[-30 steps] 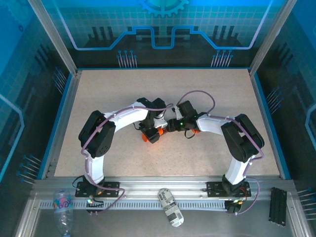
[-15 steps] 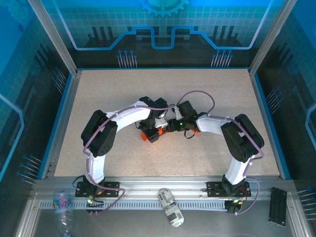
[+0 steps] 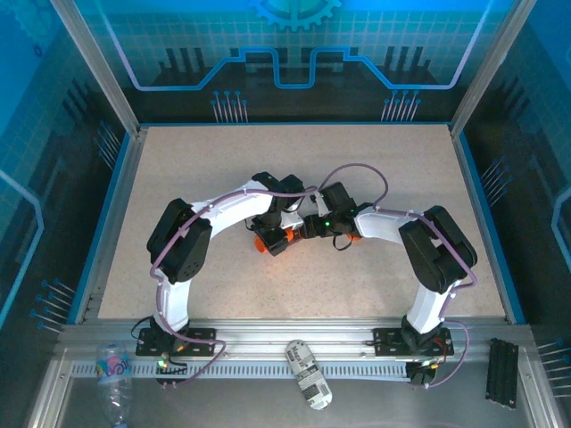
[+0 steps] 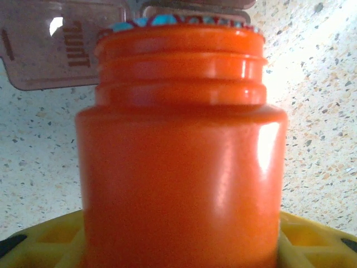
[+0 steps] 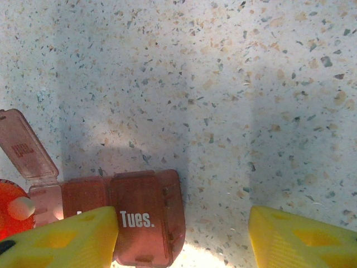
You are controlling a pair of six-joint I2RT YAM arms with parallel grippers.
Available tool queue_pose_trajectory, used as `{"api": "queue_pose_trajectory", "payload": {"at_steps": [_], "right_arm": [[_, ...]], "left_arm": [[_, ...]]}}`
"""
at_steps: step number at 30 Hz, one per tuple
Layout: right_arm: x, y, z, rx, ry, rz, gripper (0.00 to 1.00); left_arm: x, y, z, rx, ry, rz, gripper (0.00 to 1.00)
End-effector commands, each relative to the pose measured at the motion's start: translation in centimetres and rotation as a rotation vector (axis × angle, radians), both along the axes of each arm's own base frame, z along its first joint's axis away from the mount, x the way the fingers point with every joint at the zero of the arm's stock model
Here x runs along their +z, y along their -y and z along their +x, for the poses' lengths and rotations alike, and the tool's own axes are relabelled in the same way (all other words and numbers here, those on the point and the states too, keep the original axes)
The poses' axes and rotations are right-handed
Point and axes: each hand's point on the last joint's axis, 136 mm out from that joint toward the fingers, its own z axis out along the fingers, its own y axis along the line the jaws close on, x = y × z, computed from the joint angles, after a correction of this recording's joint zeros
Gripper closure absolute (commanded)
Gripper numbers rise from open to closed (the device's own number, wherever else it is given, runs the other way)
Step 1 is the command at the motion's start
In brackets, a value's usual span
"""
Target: Sort the pills into containers
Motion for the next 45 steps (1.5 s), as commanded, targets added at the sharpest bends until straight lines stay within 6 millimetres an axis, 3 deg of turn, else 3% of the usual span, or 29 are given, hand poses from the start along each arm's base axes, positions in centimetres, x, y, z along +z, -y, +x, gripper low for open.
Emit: {"api": "queue_pose_trajectory", "payload": {"at_steps": [1,27,36,45], "right_arm": [[-0.7,-0.8,-0.5,0.02,-0.026,0.001,0.36],[-0.1,-1.0,-0.4,0.01,-0.026,0.011,0.36],[0.4,-1.0,-0.2,-0.003,-0.026,0.024,0.35],[2.5,-1.0,0.4,-0.015,0.002,0.05,0.33]], "left_arm": [[0.2,-0.3,-0.4,-0.04,-0.019,0.034,1.0],[0.5,0.0,-1.0,-0.012,0.006,-0.061,1.0],[1.0,0.6,-0.4,0.065,0.107,-0.213,1.0],[1.1,1.4,0.6,0.151,0.228,-0.372,1.0]]}}
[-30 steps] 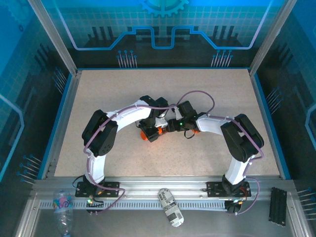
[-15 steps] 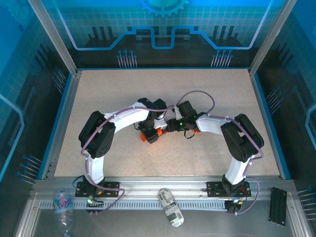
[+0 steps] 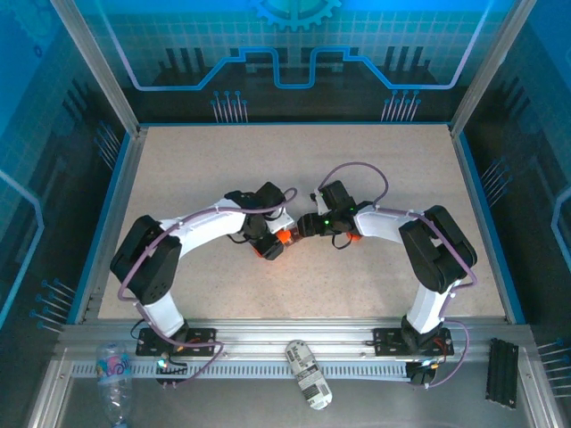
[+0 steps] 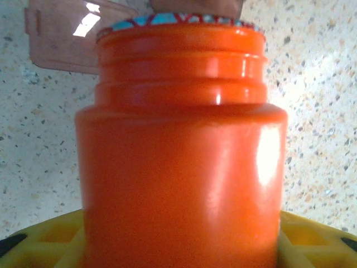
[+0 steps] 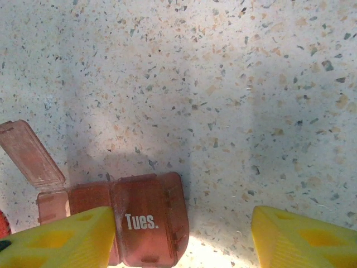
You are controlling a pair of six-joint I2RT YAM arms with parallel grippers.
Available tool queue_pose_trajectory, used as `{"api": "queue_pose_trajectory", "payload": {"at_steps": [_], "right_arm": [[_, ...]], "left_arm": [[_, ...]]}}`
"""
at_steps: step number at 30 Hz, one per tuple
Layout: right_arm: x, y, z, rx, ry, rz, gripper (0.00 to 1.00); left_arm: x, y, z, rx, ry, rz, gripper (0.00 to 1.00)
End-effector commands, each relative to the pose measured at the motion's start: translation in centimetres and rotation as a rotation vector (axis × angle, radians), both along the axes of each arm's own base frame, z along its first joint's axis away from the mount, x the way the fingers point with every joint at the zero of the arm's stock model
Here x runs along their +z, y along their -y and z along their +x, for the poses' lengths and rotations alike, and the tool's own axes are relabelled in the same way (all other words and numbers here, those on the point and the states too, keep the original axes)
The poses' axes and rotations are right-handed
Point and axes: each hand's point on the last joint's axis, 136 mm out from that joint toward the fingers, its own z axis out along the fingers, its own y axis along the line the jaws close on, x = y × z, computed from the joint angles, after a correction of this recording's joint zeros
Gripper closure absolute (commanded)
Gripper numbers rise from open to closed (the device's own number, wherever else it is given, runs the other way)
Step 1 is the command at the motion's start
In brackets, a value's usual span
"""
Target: Sort the pills into containers
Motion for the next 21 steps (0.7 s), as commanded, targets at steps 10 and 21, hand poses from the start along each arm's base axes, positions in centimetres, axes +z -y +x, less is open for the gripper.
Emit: {"api": "queue_pose_trajectory", "payload": {"at_steps": [10,21], "right_arm": [[6.7,1.0,1.5,-0.065,0.082,0.085,0.31],[6.8,9.8,1.7,-0.172,0.026,-0.116,0.26]], "left_arm": [[5.7,2.5,3.3,0.125,0.335,-0.364,1.0],[18.1,5.3,4.8,0.055,0.744,-0.813,1.0]]}}
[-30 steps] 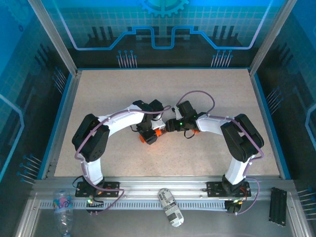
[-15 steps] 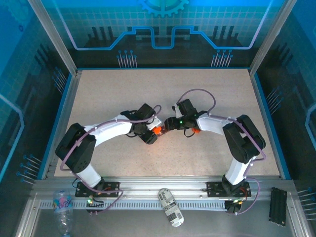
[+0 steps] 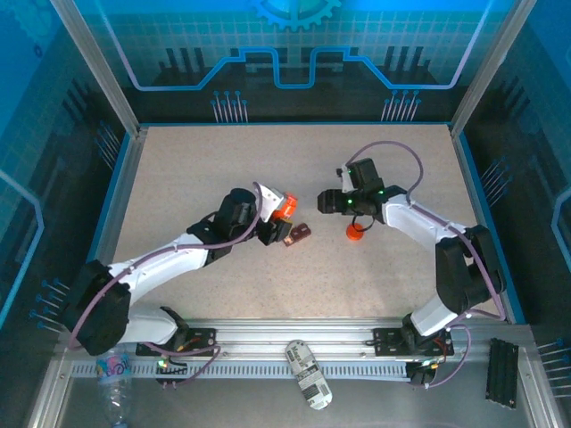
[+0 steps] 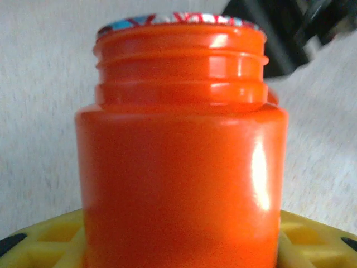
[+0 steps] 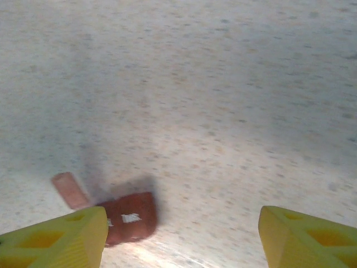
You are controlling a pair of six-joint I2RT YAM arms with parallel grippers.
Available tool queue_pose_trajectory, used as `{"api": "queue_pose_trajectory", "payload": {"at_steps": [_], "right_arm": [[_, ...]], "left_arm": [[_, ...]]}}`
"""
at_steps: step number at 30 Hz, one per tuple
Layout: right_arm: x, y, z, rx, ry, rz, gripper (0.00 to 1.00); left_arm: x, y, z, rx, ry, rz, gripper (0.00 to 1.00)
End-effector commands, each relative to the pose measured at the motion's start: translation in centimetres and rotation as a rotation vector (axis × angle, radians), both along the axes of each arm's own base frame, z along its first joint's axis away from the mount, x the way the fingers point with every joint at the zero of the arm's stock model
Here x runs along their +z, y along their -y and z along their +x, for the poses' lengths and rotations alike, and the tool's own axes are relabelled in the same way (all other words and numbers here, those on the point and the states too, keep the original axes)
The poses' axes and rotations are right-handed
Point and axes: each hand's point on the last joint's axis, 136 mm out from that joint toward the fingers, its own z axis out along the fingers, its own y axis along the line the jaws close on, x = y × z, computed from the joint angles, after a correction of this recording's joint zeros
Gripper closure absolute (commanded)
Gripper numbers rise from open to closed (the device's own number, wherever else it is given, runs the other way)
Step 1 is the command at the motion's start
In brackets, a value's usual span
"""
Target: Sort the pills into containers
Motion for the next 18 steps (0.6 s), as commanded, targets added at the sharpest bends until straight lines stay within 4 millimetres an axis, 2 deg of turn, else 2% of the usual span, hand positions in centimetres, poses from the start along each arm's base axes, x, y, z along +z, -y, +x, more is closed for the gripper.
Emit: {"api": "queue_pose_trajectory", "payload": {"at_steps": [1,5,8,11,18], "right_arm": [[-1.4,3.8,-1.6,-0.021,-0.089,-0.135,0.24],[-3.5,5.9,-2.4,-0.022,-0.174,-0.212,0.2],[-5.1,6.1,-2.8,-0.015,-0.225,-0.235,0.2],[-6.3,6.2,-2.9,-0.02,-0.259,-0.248,0.2],[-8.0,6.3,-3.4,-0.016,-0.296,-0.286,0.23]], "left_arm": [[7.8,1.6,0.8,-0.05,0.251,-0.222,1.0],[11.7,2.2,1.0,-0.075,0.393,-0.309,1.0],[13.6,2.7,1.1,-0.101,0.451,-0.35,1.0],[14.5,3.4,1.3,-0.127,0.455,-0.359,1.0],[14.3,3.9,1.4,-0.153,0.443,-0.35,1.0]]}}
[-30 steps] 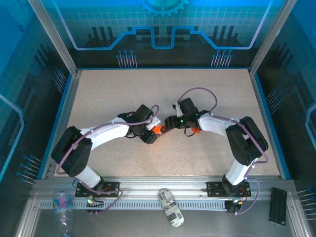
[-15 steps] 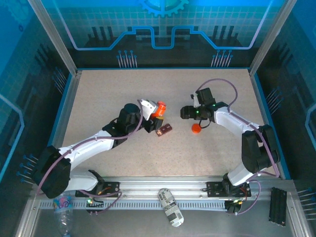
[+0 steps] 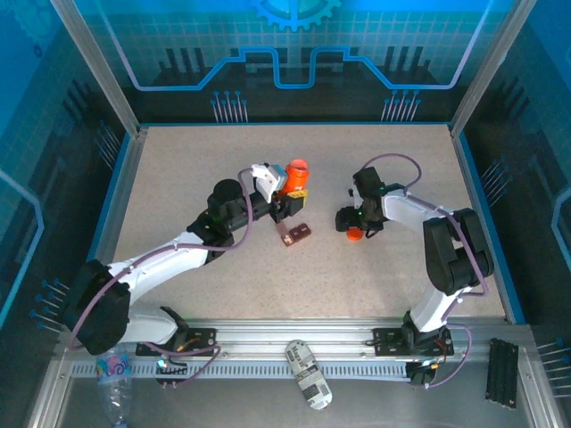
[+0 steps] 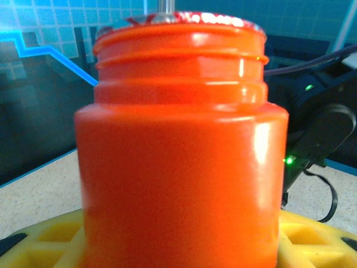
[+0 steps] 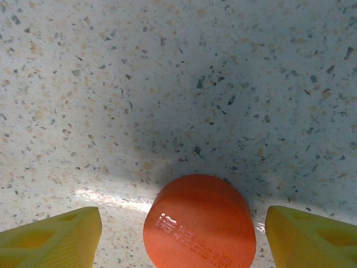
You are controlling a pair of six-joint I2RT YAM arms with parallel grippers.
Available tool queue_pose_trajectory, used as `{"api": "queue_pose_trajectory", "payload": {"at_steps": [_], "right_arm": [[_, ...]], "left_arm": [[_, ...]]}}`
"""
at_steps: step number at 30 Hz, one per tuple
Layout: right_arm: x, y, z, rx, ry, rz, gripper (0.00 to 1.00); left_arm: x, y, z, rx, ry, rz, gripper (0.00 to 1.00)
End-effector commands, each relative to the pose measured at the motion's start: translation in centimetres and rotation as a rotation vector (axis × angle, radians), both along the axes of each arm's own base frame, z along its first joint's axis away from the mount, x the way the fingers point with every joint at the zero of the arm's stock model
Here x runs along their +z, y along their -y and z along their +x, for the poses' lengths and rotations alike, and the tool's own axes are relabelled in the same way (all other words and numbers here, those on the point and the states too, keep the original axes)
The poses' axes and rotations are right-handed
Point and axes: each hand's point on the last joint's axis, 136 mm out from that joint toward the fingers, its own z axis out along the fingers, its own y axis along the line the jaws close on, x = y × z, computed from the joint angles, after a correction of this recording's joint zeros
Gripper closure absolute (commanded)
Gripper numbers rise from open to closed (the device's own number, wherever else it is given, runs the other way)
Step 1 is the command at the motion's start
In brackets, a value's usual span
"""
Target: Sort the pills into containers
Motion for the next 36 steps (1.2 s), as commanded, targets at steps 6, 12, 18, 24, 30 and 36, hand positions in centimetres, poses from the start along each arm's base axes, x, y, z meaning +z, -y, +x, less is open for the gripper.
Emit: {"api": "queue_pose_trajectory", "payload": {"at_steps": [6,12,18,24,30,36], "right_arm": [[-1.3,0.0,-0.7,0.022,-0.037,-0.049,0.27],[-2.1,-0.2,-1.3,0.042,-0.054,-0.08,0.34],[-2.5,-0.1,-1.8,0.048,-0.06,-0.094,0.47],[-1.0,-0.5,-1.2,0.052,-0.019,-0.072,0.66],[6.6,-2.6,1.1,0.065,0.123,0.065,0.69],[16.8,-5.1,2.6,0.113,0.292,0.233,0.69]], "left_arm": [[1.8,0.4,-0.1,-0.038,0.054,-0.033,1.0],[1.4,0.4,-0.1,-0.039,0.042,-0.033,1.0],[1.0,0.5,-0.1,-0.047,0.025,-0.035,1.0],[0.1,0.7,-0.1,-0.054,0.016,-0.028,1.0],[-1.4,0.5,0.1,-0.051,0.059,0.025,1.0],[-2.8,0.2,0.3,-0.051,0.105,0.04,1.0]]}}
